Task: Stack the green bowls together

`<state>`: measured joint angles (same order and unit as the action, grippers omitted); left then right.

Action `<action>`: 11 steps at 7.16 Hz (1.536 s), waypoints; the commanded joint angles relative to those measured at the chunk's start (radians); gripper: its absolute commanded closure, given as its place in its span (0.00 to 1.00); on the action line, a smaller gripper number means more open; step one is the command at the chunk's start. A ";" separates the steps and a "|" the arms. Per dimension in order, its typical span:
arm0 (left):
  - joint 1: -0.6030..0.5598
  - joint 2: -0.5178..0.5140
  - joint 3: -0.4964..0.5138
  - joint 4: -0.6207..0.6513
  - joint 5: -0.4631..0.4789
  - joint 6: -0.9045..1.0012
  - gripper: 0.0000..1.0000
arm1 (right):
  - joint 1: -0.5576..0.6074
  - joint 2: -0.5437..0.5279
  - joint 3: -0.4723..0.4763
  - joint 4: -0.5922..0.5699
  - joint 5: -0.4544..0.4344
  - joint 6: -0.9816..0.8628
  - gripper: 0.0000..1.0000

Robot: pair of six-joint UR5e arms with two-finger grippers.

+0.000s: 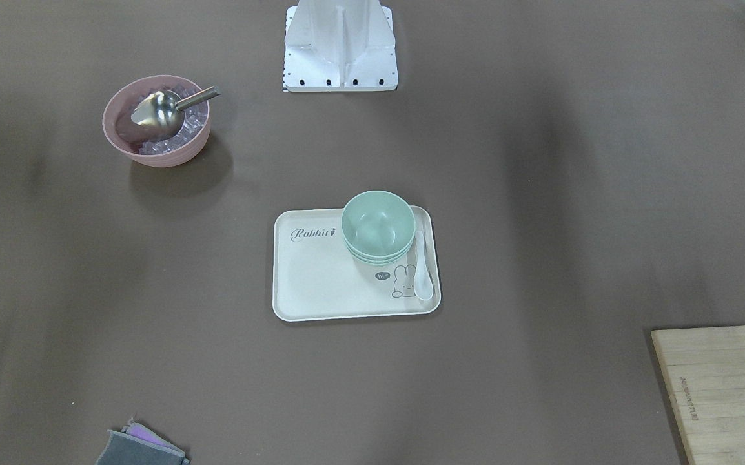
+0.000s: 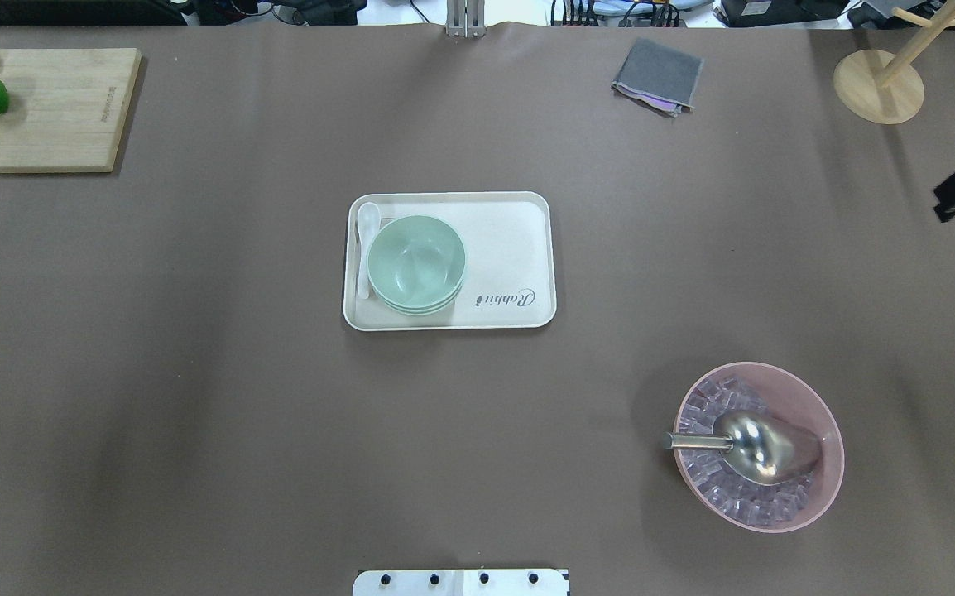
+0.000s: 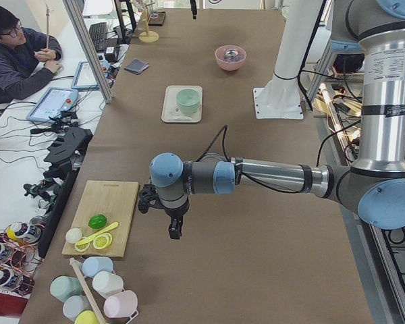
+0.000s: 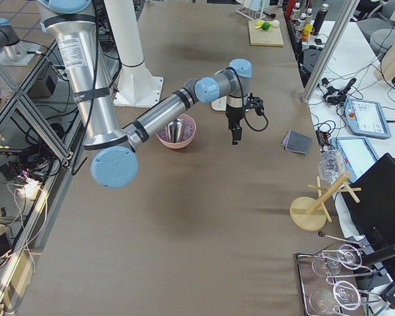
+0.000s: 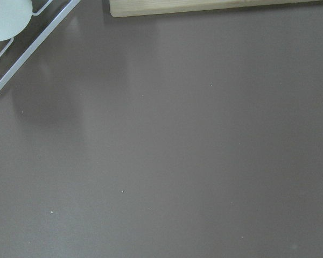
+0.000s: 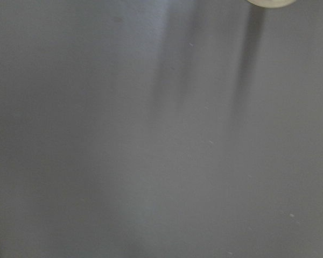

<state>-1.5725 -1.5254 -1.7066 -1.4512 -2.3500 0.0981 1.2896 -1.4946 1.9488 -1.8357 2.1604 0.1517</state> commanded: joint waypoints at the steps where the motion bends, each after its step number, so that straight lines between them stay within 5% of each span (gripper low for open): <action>1: 0.000 0.001 0.002 0.000 0.000 0.000 0.02 | 0.210 -0.142 -0.058 0.009 0.015 -0.311 0.00; 3: -0.001 0.002 0.002 -0.003 0.000 0.000 0.02 | 0.306 -0.183 -0.167 0.012 0.016 -0.441 0.00; 6: -0.001 0.025 0.008 -0.023 0.004 0.000 0.02 | 0.324 -0.197 -0.176 0.012 0.016 -0.439 0.00; 11: 0.009 0.036 -0.027 -0.041 0.144 0.002 0.02 | 0.324 -0.199 -0.176 0.012 0.022 -0.440 0.00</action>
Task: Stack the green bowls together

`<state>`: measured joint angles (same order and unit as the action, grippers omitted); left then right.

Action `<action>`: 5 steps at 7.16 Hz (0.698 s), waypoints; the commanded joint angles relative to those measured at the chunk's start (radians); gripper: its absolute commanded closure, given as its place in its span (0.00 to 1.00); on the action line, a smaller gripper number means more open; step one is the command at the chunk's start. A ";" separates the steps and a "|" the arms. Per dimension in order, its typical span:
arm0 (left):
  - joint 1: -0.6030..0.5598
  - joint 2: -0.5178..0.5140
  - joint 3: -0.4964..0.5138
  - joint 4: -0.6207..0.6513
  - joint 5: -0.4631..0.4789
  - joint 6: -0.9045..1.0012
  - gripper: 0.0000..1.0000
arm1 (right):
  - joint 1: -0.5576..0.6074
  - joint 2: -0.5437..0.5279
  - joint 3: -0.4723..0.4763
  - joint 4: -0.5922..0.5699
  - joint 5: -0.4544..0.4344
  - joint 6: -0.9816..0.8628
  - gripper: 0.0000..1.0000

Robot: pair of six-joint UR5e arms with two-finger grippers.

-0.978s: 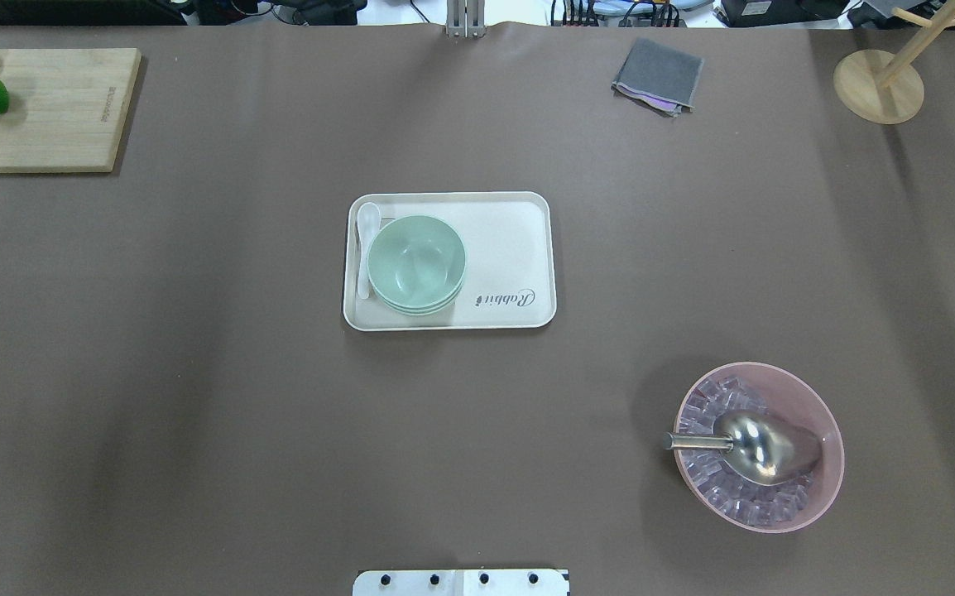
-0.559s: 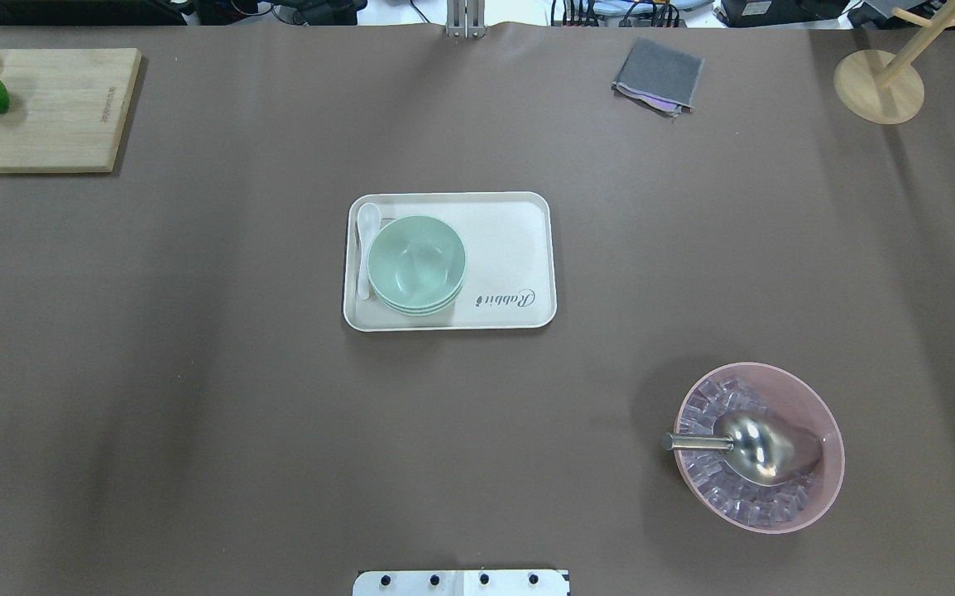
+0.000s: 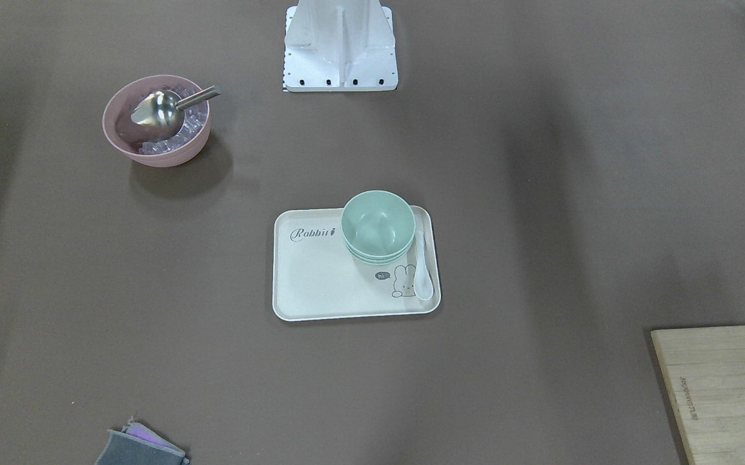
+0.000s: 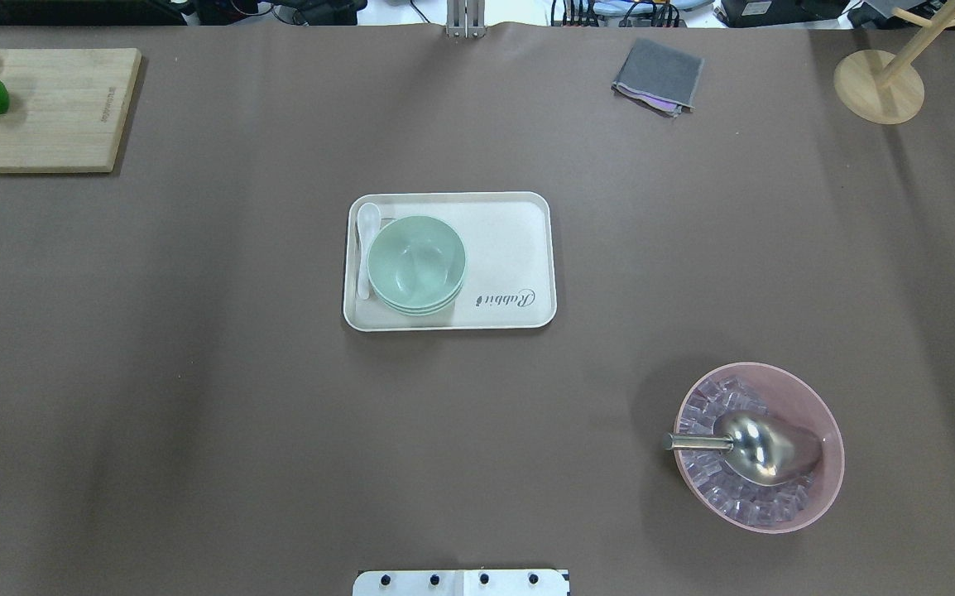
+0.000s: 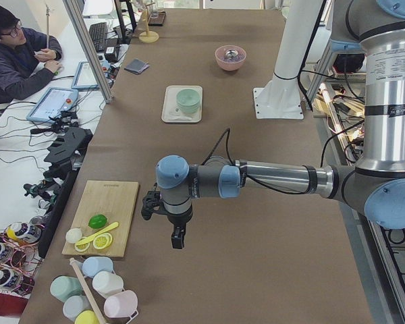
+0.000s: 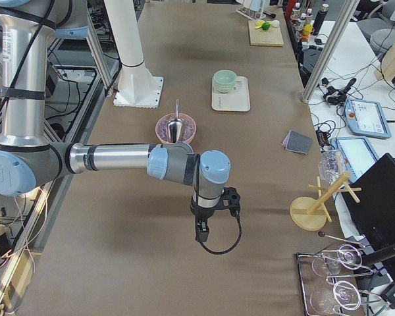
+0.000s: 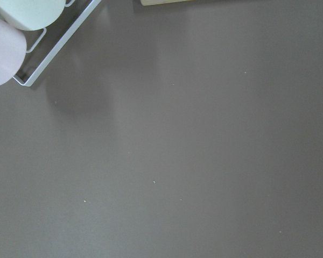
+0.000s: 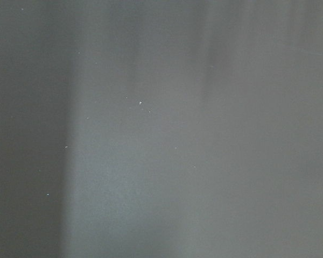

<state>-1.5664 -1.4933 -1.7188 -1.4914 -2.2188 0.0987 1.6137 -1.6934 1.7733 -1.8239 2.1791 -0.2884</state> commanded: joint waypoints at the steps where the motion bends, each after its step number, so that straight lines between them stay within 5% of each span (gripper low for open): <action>1: 0.003 0.004 -0.018 0.000 0.021 0.001 0.02 | 0.000 0.000 0.000 0.000 0.004 0.000 0.00; 5: 0.003 0.030 -0.024 -0.001 0.014 0.001 0.02 | 0.000 -0.006 -0.002 0.000 0.034 -0.006 0.00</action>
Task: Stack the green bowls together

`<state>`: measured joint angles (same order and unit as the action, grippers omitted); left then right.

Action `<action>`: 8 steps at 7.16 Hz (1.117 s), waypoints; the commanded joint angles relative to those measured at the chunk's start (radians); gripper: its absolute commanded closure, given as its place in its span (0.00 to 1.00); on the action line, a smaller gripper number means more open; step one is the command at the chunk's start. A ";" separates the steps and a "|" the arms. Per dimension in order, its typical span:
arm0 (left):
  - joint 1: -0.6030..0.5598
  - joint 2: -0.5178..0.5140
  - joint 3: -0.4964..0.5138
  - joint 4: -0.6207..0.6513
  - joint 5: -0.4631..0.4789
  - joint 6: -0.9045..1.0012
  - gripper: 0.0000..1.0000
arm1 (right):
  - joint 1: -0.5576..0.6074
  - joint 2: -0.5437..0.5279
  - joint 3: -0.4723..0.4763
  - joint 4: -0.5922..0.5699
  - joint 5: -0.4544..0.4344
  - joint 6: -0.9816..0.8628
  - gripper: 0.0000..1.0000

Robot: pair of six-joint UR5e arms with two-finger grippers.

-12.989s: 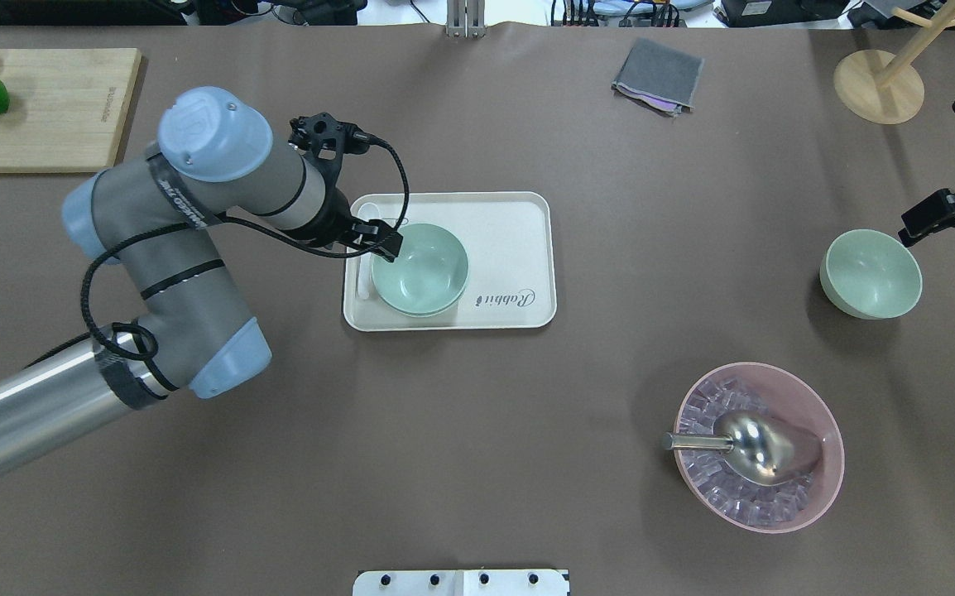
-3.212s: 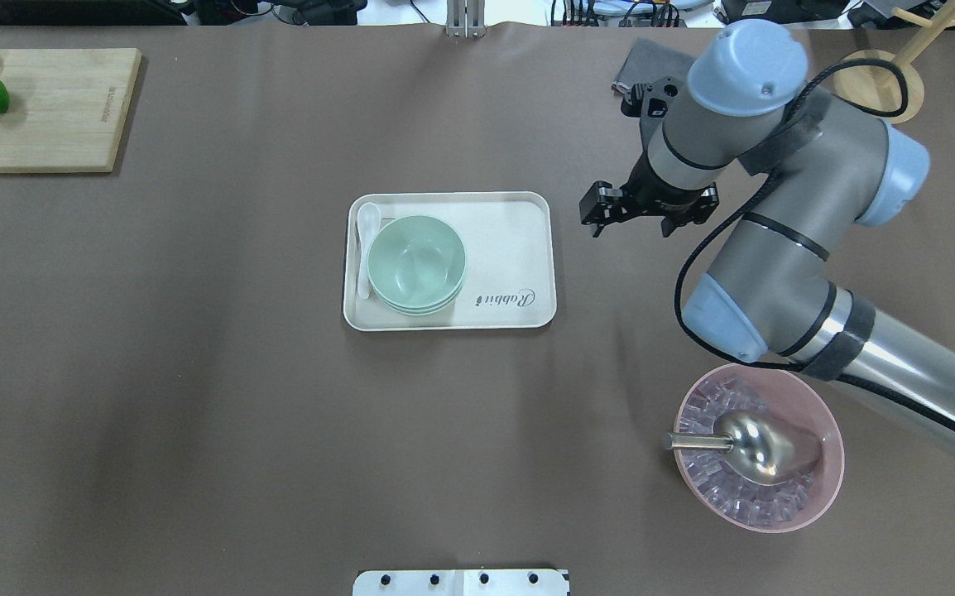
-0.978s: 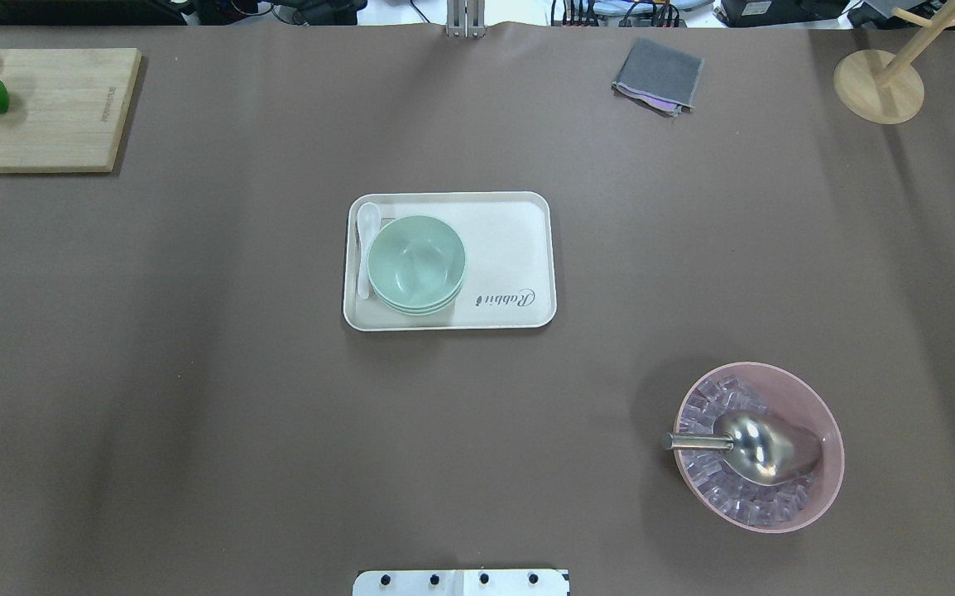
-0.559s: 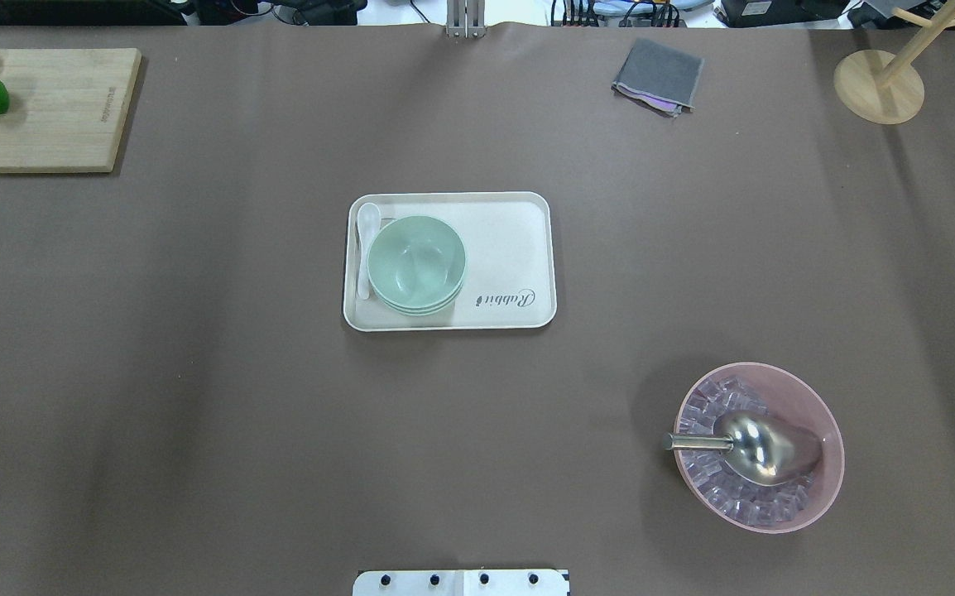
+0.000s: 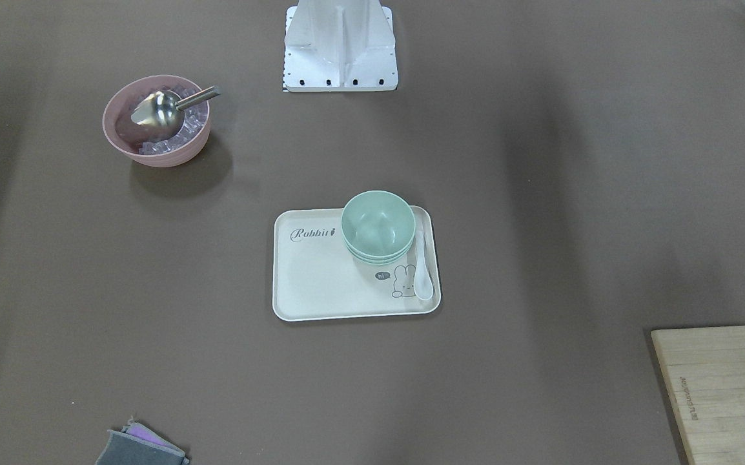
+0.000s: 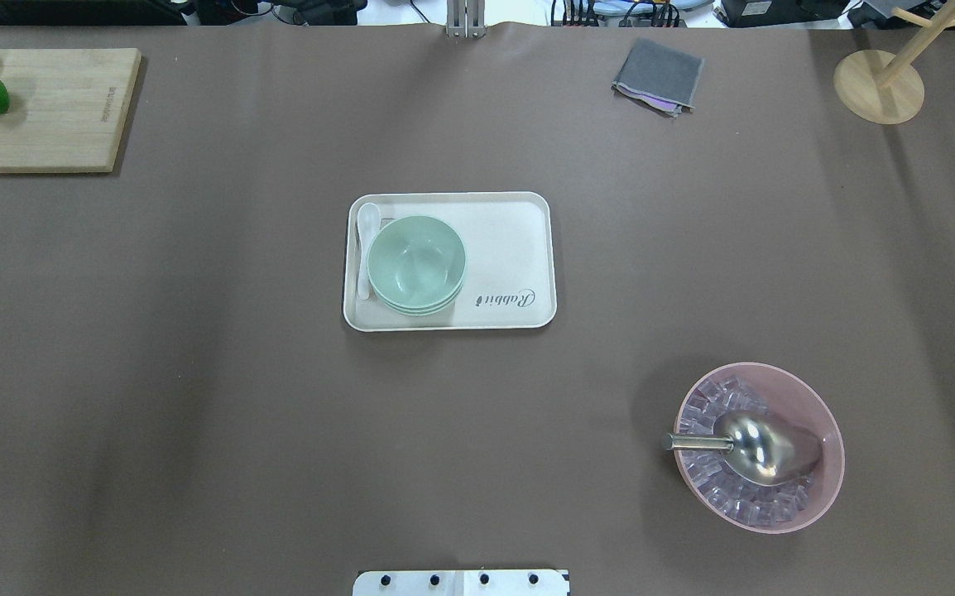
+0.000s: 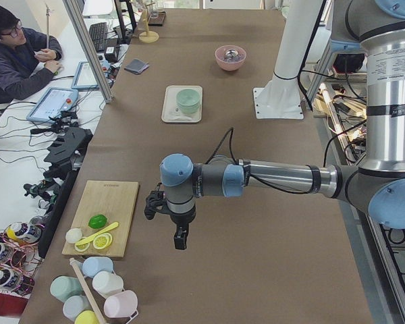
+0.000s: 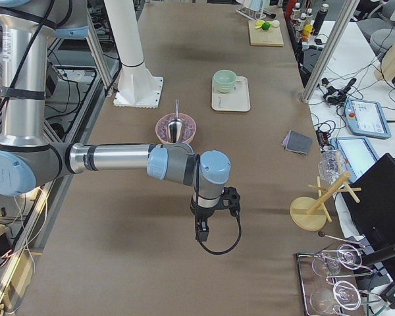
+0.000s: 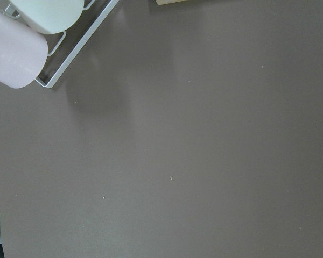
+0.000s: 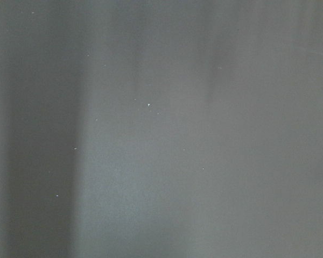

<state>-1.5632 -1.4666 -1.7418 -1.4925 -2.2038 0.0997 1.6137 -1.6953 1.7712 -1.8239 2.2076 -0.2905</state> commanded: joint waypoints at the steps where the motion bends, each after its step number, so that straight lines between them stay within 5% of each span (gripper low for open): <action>1: 0.000 0.003 0.004 0.000 0.010 0.000 0.02 | 0.000 -0.009 0.007 0.000 0.007 -0.004 0.00; 8: -0.001 0.023 -0.010 -0.002 -0.002 0.000 0.02 | -0.002 -0.014 0.005 0.000 0.017 -0.002 0.00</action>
